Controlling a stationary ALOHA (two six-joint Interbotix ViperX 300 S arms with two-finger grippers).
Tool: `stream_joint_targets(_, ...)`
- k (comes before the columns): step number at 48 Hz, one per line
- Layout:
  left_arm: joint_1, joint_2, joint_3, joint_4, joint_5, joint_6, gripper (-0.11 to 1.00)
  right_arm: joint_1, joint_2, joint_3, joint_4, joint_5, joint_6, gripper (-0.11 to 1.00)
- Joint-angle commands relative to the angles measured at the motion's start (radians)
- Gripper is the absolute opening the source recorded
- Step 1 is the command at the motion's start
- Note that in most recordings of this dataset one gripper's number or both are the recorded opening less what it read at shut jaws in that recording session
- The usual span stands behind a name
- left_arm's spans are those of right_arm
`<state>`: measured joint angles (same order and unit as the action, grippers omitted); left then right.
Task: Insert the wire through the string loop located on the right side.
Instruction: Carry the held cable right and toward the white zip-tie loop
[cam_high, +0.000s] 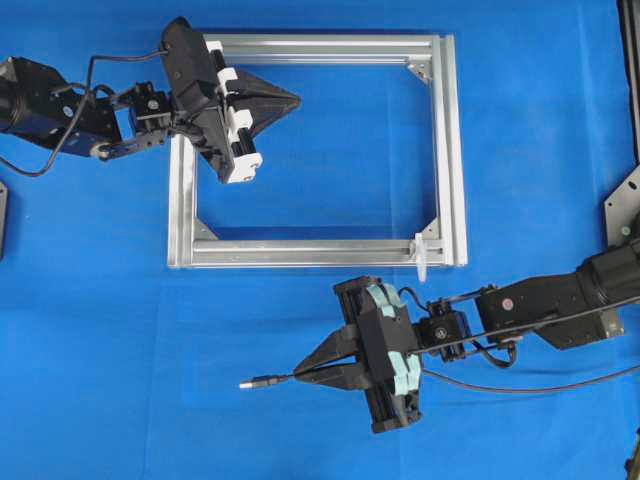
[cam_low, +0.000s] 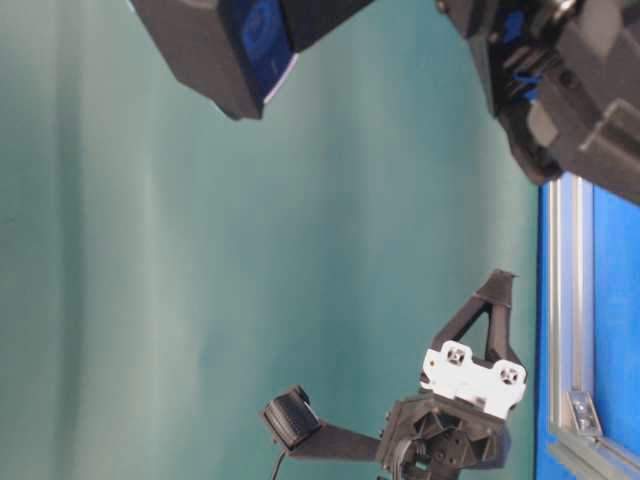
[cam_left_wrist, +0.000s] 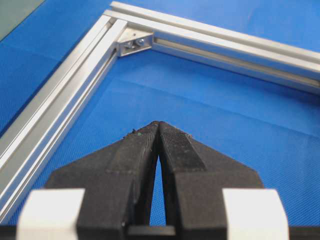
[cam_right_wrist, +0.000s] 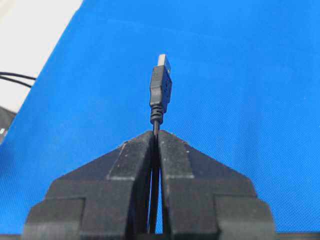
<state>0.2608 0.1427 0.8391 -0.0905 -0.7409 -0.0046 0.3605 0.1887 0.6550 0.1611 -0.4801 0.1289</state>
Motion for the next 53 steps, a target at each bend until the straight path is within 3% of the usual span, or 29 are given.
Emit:
stream_joint_targets(1, -0.003, -0.034, -0.006, 0.003, -0.005, -0.002, 0.00, 0.002, -0.031, -0.020, 0.003, -0.003, -0.002, -0.04)
stream_joint_targets(41, -0.005, -0.034, -0.005, 0.003, -0.005, -0.002, 0.00, 0.002, -0.034, -0.014, 0.003, 0.005, -0.003, -0.04)
stream_joint_targets(53, -0.018, -0.034, -0.003, 0.003, -0.005, -0.002, 0.00, 0.017, -0.089, 0.089, 0.021, 0.000, 0.009, -0.04)
